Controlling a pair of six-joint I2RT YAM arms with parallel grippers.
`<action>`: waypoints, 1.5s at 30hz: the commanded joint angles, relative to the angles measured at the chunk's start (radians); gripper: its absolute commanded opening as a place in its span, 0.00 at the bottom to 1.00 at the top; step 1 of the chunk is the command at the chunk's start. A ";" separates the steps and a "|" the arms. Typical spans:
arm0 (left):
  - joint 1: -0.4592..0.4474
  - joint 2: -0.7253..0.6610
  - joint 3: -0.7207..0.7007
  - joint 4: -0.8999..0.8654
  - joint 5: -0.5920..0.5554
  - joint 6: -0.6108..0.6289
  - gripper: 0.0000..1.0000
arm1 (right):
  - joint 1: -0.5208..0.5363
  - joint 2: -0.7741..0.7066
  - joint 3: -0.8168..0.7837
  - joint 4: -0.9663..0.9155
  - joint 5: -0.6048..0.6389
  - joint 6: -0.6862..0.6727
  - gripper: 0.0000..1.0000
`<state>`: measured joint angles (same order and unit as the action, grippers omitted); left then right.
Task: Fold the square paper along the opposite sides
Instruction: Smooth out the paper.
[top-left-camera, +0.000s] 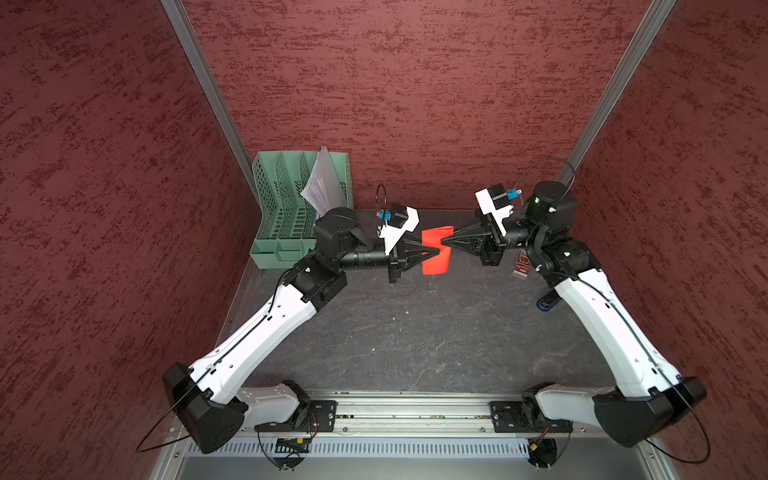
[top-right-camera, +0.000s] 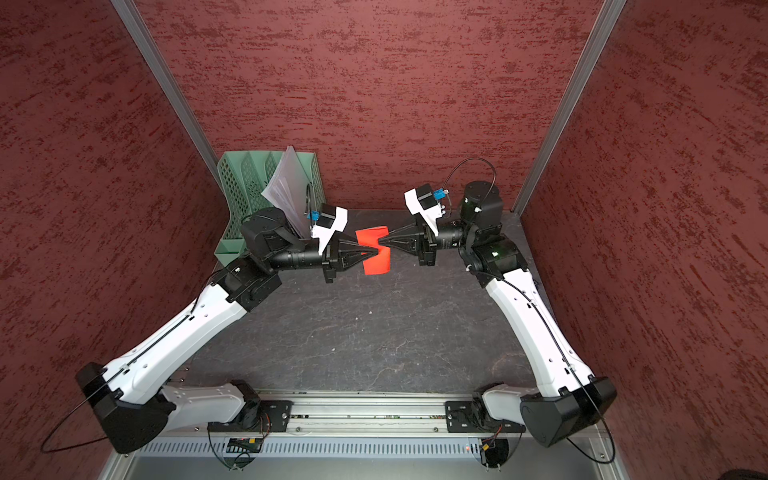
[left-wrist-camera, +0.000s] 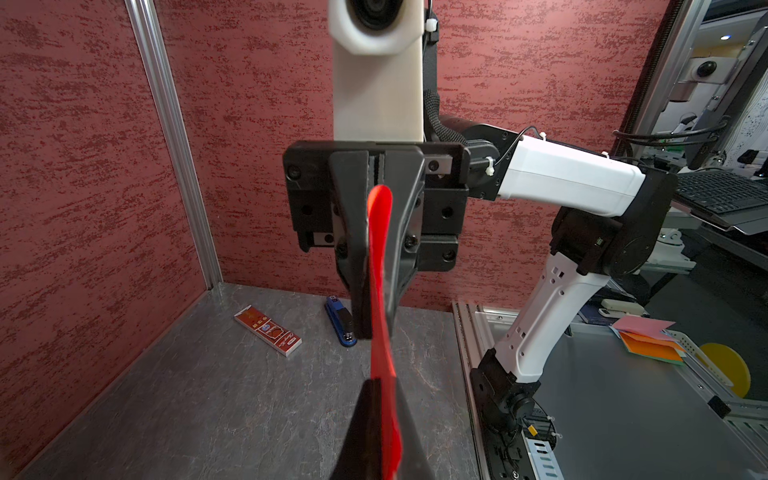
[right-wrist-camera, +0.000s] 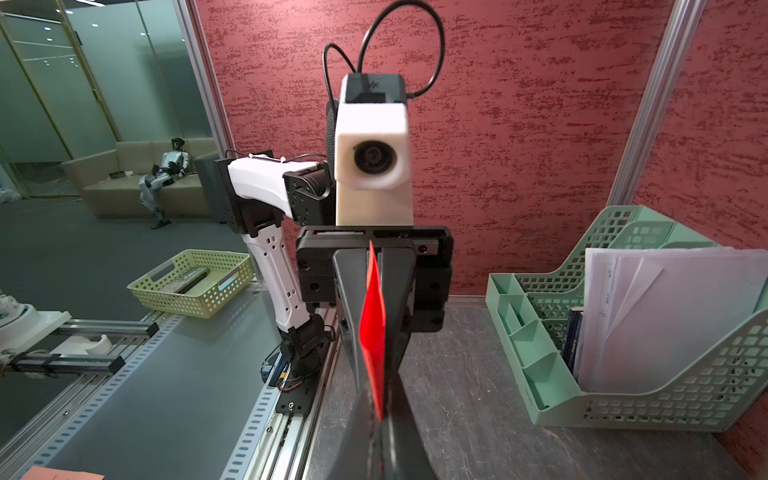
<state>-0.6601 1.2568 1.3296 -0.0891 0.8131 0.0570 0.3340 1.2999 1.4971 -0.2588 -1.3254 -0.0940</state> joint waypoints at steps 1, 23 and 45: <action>0.002 0.003 -0.004 -0.016 0.012 -0.005 0.00 | 0.003 -0.014 0.015 0.020 0.017 0.002 0.12; 0.004 0.007 -0.024 -0.047 0.000 0.006 0.00 | 0.002 0.015 0.081 0.000 0.035 -0.013 0.00; 0.017 -0.035 -0.011 -0.030 -0.047 0.024 0.00 | 0.002 -0.014 -0.046 0.046 -0.007 0.020 0.32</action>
<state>-0.6521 1.2522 1.3140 -0.1226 0.7822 0.0631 0.3340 1.3064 1.4590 -0.2337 -1.3087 -0.0807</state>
